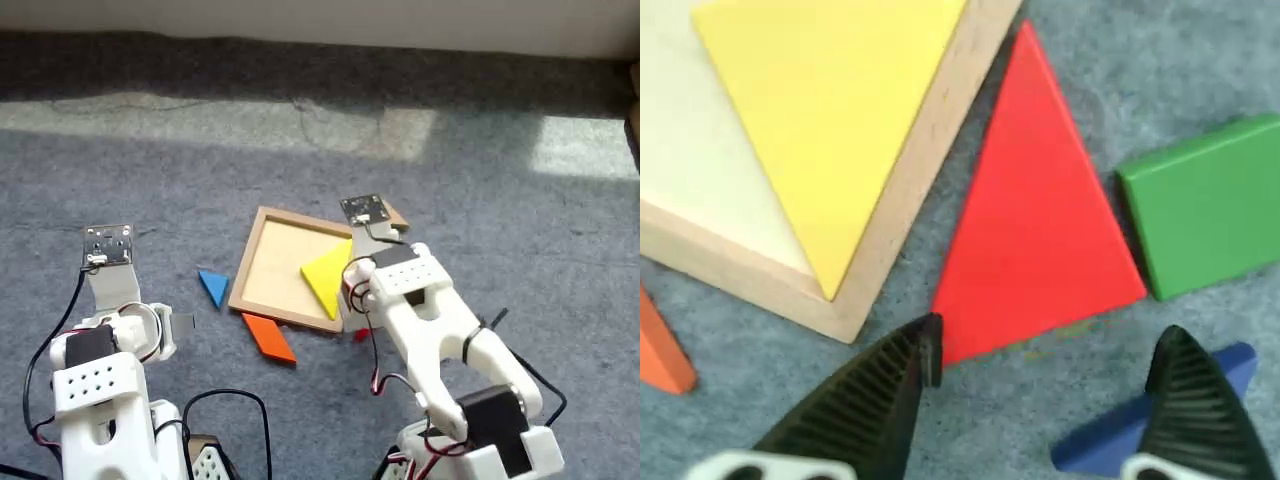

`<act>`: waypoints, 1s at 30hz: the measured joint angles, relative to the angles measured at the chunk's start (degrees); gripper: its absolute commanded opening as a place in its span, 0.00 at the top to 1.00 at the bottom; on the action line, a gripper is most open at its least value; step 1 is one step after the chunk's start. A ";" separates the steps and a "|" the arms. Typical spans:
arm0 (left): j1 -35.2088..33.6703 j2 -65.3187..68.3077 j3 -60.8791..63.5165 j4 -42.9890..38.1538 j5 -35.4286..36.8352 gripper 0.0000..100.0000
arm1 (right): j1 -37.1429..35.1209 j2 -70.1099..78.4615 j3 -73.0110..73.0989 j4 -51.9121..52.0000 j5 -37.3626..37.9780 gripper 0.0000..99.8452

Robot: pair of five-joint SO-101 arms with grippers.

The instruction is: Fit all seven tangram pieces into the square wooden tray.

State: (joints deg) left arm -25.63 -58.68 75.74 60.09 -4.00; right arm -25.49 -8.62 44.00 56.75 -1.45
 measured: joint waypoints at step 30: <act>0.00 0.00 0.00 0.00 0.00 0.69 | 2.73 16.00 -15.12 0.35 0.00 0.68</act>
State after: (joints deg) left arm -25.63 -58.68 75.74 60.09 -4.00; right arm -22.77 7.38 28.88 57.10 -1.45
